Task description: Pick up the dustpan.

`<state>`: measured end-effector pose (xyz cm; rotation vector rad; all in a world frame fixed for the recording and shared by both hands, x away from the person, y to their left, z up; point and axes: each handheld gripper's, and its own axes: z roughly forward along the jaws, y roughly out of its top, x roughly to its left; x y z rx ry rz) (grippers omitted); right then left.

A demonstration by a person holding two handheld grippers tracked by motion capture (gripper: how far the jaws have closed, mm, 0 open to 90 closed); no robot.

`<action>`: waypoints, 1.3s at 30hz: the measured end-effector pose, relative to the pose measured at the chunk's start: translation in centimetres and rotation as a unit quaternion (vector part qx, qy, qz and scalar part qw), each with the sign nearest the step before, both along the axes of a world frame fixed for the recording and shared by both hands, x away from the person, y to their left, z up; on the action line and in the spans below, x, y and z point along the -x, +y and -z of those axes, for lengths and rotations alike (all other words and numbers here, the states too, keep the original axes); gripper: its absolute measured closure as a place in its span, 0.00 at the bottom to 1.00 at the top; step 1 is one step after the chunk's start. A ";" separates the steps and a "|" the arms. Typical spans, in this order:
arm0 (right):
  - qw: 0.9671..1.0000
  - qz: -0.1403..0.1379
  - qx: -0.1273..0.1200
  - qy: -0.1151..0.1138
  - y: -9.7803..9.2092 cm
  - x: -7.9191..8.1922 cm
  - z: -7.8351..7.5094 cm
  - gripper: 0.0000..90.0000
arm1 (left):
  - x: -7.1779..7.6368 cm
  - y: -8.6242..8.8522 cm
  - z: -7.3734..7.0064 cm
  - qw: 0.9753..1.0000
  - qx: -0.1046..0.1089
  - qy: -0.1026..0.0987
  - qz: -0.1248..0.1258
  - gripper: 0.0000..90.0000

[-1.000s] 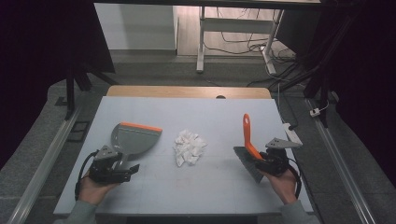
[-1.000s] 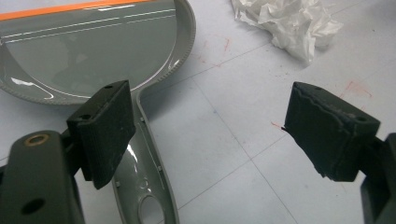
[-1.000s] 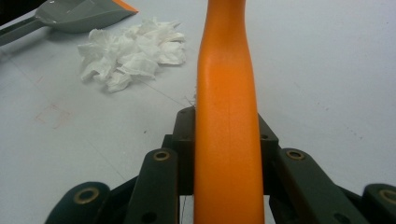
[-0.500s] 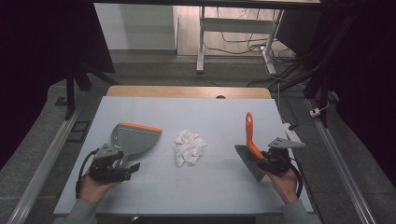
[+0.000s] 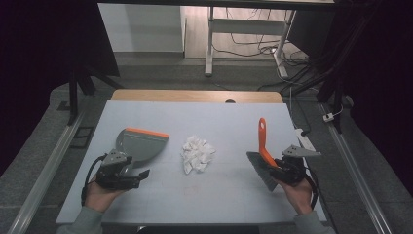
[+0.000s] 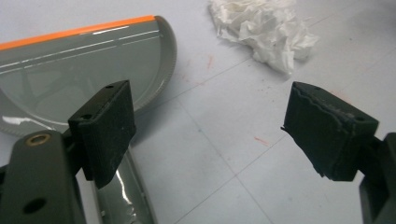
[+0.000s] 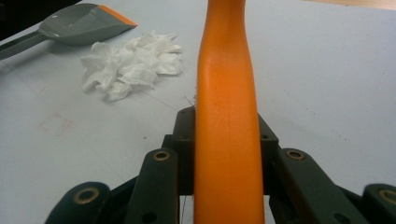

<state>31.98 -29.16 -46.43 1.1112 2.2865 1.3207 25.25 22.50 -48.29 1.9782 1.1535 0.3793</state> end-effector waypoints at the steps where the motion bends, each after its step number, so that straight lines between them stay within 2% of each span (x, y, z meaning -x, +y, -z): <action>1: 1.000 0.000 0.000 0.000 0.0 0.0 0.0 0.79 | 0.0 0.0 0.0 1.000 0.000 0.000 0.000 0.19; 10: 1.000 -0.004 0.003 0.005 0.4 -0.4 0.4 0.79 | 0.1 -0.5 -0.6 1.000 -0.010 0.003 0.002 0.19; 15: 1.000 -0.009 0.006 0.003 0.5 -0.2 0.3 0.79 | -0.1 -0.8 -1.6 1.000 -0.014 0.021 -0.007 0.19; 17: 1.000 -0.009 0.007 0.002 0.5 -0.1 0.3 0.79 | -0.5 -0.8 -2.0 0.999 -0.023 0.025 -0.015 0.19; 20: 1.000 -0.009 0.004 0.001 0.6 0.0 0.2 0.79 | -1.4 -0.4 -2.6 0.998 -0.026 0.038 -0.032 0.19; 25: 1.000 -0.005 0.002 0.003 0.5 -0.1 0.3 0.79 | -3.0 0.8 -2.9 0.995 -0.023 0.069 -0.067 0.20; 27: 1.000 -0.005 0.004 0.003 0.5 -0.1 0.3 0.79 | -3.5 1.1 -2.9 0.993 -0.027 0.087 -0.079 0.20; 32: 1.000 -0.005 0.005 0.001 0.6 0.1 0.3 0.79 | -3.6 2.0 -2.3 0.989 -0.035 0.101 -0.106 0.21; 39: 1.000 -0.006 0.008 0.001 0.6 0.0 0.3 0.79 | -3.5 3.1 -0.4 0.982 -0.053 0.132 -0.122 0.20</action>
